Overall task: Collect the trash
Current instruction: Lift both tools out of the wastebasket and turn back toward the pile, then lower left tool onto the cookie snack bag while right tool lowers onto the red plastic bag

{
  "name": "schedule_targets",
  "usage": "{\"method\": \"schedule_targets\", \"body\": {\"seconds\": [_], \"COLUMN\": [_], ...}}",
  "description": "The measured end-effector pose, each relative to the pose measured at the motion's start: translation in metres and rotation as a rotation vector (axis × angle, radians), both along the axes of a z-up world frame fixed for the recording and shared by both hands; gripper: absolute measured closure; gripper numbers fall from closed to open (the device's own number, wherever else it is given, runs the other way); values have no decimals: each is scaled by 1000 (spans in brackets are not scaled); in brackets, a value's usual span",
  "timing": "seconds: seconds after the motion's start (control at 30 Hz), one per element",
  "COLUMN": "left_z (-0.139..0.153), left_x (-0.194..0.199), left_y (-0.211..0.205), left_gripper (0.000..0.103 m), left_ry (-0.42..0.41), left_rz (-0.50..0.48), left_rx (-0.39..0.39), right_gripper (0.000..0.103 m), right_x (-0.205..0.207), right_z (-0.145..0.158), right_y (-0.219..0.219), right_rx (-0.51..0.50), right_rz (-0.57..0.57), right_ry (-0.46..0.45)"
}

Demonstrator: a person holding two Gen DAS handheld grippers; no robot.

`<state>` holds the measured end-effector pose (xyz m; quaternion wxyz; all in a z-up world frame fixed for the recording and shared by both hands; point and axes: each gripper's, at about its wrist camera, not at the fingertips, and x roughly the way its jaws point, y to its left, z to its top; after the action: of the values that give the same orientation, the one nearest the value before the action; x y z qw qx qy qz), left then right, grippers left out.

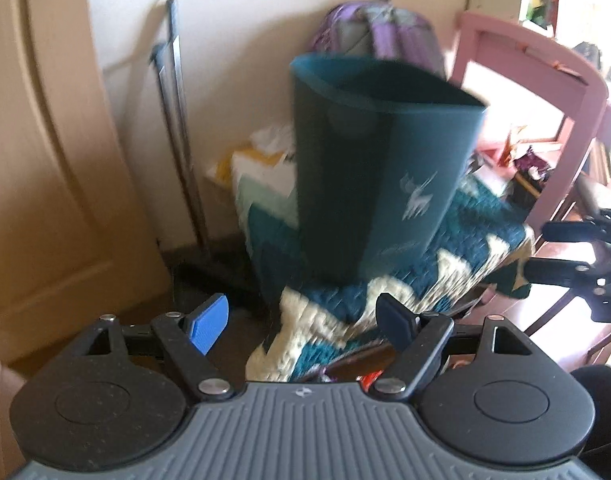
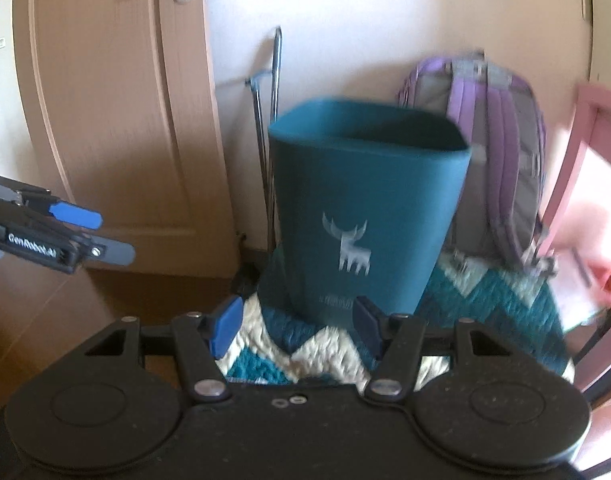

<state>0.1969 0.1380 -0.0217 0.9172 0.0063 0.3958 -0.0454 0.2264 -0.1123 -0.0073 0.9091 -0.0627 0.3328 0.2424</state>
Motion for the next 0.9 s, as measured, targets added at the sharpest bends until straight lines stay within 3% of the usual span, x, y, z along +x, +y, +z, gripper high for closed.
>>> {"method": "schedule_targets", "body": {"seconds": [0.23,0.47,0.63,0.9], "left_z": [-72,-150,-221,-325], "left_x": [6,29,46,50], "left_y": [44,59,56,11], "left_gripper": [21,21,21,21], "left_ry": [87,150,251,330], "left_rz": [33,26,-76,-303], "left_rx": [-40,7,-5,141], "right_gripper": [43,43,43,43], "right_x": [5,20,37,64], "right_z": [-78,-170,-229,-314], "right_y": [0,2,7,33], "right_rx": [-9,-63,-98,-141], "right_rz": [-47,-135,-133,-92], "right_ry": [126,287,398,555]}}
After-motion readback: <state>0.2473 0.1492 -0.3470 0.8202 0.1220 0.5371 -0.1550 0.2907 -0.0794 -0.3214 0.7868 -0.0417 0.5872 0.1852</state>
